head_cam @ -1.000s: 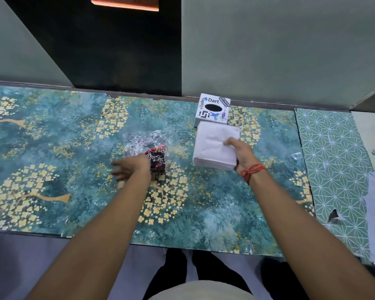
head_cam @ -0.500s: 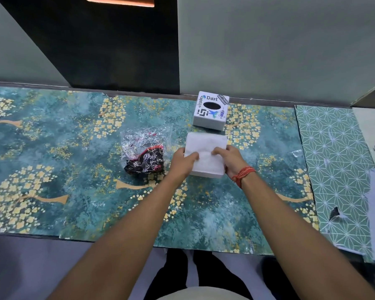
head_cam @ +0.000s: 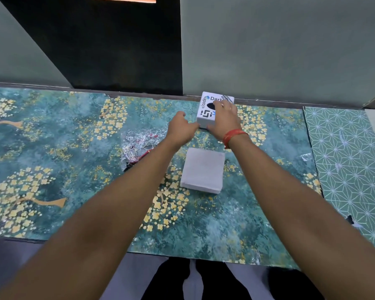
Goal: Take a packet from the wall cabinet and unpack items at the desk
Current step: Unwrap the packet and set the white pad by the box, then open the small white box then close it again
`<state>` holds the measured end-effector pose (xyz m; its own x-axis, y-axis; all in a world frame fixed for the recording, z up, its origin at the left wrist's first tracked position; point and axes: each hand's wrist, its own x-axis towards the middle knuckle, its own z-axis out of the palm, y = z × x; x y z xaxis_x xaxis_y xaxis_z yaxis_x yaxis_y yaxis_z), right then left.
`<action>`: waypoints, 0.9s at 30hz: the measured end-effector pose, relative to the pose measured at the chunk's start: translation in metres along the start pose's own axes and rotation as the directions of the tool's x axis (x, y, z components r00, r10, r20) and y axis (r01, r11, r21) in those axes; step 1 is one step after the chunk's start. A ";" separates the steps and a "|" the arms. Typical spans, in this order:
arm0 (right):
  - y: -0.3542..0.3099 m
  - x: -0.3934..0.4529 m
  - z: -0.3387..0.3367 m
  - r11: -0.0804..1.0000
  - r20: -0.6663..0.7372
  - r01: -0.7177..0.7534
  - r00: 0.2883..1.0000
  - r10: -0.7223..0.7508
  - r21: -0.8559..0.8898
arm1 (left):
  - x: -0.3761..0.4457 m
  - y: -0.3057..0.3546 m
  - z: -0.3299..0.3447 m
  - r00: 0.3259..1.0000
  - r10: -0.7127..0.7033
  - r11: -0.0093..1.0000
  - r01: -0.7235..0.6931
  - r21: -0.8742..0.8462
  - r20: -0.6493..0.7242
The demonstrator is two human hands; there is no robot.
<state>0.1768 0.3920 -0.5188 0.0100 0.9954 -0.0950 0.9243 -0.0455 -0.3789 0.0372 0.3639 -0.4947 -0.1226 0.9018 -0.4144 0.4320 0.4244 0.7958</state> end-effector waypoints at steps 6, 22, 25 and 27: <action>0.013 0.029 0.033 0.970 0.132 0.024 0.991 0.009 -0.242 | 0.016 -0.028 0.008 0.998 -0.051 0.994 0.055 -0.098 0.045; -0.027 -0.089 -0.045 0.485 0.039 -0.038 0.999 0.007 0.874 | -0.062 -0.015 -0.027 0.960 0.071 0.829 0.094 -0.551 0.270; -0.028 -0.104 -0.035 0.454 0.096 -0.106 0.994 0.047 0.885 | -0.068 -0.027 -0.028 0.974 0.050 0.849 0.074 -0.522 0.221; -0.029 -0.111 -0.031 0.443 0.129 -0.143 0.990 0.061 0.885 | -0.070 -0.034 -0.029 0.974 0.022 0.850 0.100 -0.517 0.224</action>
<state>0.1605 0.2852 -0.4691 0.0173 0.9715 -0.2364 0.0709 -0.2370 -0.9689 0.0052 0.2884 -0.4797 0.0899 0.8697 -0.4854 -0.1074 0.4930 0.8634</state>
